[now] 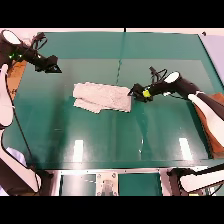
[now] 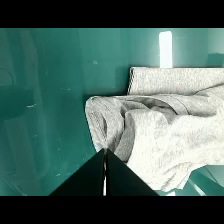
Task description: Fold the shirts.
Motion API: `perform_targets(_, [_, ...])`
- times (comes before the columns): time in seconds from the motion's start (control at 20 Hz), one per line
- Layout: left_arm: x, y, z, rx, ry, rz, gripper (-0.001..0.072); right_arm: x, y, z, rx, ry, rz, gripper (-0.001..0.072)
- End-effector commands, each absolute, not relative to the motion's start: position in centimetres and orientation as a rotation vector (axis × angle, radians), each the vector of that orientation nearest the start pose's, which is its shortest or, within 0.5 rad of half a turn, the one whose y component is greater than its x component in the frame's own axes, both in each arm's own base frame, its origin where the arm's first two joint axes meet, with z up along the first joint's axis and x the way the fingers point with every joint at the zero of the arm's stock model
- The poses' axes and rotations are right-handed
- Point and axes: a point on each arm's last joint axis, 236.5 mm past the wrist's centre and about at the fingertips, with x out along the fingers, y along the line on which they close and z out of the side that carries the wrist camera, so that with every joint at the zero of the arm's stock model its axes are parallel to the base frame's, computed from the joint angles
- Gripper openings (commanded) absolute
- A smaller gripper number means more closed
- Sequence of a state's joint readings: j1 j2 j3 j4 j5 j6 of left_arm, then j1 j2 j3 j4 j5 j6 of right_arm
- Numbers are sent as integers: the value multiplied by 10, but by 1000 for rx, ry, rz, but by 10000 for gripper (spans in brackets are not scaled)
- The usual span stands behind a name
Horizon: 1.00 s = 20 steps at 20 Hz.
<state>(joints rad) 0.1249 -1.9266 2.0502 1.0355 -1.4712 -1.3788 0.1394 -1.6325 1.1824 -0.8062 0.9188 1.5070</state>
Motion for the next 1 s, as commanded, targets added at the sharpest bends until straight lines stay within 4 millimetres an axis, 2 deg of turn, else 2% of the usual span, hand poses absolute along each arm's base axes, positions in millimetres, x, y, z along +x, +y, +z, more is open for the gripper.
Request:
perform_targets(0.0, [531, -54, 37, -320, 1232, -423, 18, 426, 229, -94, 719, 1336, 338, 545])
perform_targets(0.05, [531, -54, 37, -322, 1233, -423, 18, 427, 244, -98, 735, 1337, 352, 545])
perform_targets(0.15, [531, -54, 37, -326, 1234, -420, 18, 434, 272, -92, 747, 1311, 416, 544])
perform_targets(0.2, [531, -54, 38, -329, 1234, -421, 18, 442, 281, -82, 745, 1284, 439, 464])
perform_targets(0.25, [531, -55, 38, -330, 1234, -422, 18, 453, 285, -67, 738, 1246, 464, 67])
perform_targets(0.3, [531, -55, 38, -331, 1234, -422, 18, 466, 287, -49, 729, 1203, 493, 13])
perform_targets(0.4, [531, -56, 39, -337, 1233, -425, 18, 492, 280, 0, 709, 1118, 561, 10])
perform_targets(0.45, [531, -57, 39, -340, 1232, -428, 18, 505, 268, 32, 679, 1066, 587, 10])
perform_targets(0.55, [531, -58, 39, -343, 1232, -431, 18, 524, 232, 98, 603, 959, 606, 10])
perform_targets(0.65, [531, -58, 40, -343, 1231, -432, 19, 530, 175, 160, 529, 880, 540, 10])
perform_targets(0.7, [531, -58, 40, -343, 1231, -432, 18, 530, 137, 187, 489, 844, 465, 10])
perform_targets(0.8, [531, -58, 40, -343, 1230, -431, 18, 523, 56, 223, 446, 798, 286, 10])
perform_targets(0.9, [531, -58, 40, -343, 1229, -431, 18, 509, -22, 241, 480, 755, 120, 10])
perform_targets(0.95, [531, -58, 40, -343, 1229, -431, 18, 501, -56, 245, 514, 744, 50, 10])
